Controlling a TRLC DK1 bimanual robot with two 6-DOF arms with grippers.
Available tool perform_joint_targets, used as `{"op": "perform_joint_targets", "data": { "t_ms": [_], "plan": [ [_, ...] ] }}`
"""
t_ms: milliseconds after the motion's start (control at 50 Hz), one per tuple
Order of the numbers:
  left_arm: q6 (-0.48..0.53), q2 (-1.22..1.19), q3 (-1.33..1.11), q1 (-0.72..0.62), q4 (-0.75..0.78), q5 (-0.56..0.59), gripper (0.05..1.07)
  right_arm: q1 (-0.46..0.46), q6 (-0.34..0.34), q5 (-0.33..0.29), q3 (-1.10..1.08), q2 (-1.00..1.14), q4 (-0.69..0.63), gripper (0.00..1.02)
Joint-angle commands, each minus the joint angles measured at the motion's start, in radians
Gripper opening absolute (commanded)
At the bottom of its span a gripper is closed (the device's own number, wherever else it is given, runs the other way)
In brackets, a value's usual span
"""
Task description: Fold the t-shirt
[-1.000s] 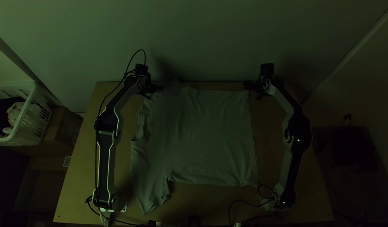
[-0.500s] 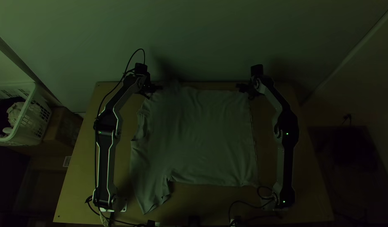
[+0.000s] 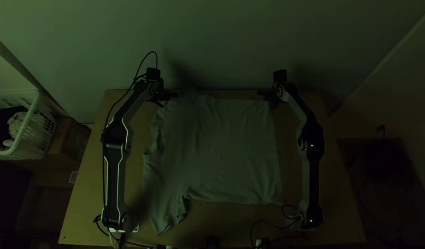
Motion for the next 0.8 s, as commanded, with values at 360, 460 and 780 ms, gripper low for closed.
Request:
{"op": "perform_joint_targets", "data": {
  "t_ms": [360,460,780],
  "plan": [
    [-0.040,-0.124,-0.066,0.033,-0.023,0.027,0.08,-0.035,-0.026,0.003,0.009,-0.087,-0.079,0.03],
    [-0.042,-0.138,-0.079,0.033,-0.034,0.027,0.08,-0.030,-0.027,0.003,-0.002,-0.113,-0.107,0.02],
    [-0.046,-0.219,-0.168,0.039,-0.031,0.085,0.08,-0.026,-0.050,0.011,-0.110,-0.227,-0.107,0.03]
  ]
}}
